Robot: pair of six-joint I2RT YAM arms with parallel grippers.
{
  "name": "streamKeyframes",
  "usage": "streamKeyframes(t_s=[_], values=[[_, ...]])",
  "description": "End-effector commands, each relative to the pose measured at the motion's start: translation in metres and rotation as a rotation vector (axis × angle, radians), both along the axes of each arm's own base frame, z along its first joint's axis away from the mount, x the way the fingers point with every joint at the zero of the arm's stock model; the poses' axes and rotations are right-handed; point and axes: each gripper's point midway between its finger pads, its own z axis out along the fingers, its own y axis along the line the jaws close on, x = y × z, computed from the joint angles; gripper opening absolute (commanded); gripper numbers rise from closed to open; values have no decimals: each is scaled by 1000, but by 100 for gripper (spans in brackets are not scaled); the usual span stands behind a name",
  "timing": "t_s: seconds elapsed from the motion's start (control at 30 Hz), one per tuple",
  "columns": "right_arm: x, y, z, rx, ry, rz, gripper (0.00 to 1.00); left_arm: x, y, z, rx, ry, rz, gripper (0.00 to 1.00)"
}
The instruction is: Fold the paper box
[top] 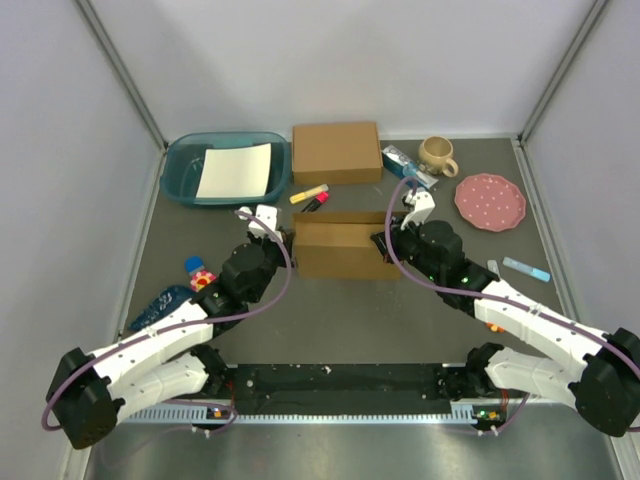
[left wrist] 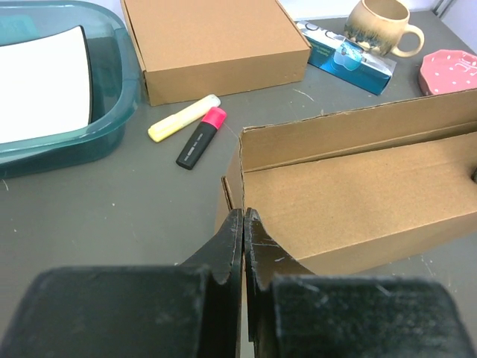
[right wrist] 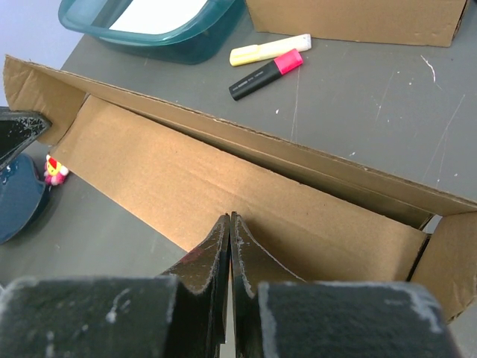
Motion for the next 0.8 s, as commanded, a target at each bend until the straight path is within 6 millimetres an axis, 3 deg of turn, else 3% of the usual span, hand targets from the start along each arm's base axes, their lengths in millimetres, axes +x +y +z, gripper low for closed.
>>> streamKeyframes(t_s=[0.0,0.43,0.77], values=[[-11,-6,-34,-78,80,7,0,5,17,-11,104,-17,57,0],[-11,-5,-34,-75,79,12,0,7,11,10,100,-62,28,0],[-11,-5,-35,-80,82,12,0,11,10,37,87,-122,32,0]])
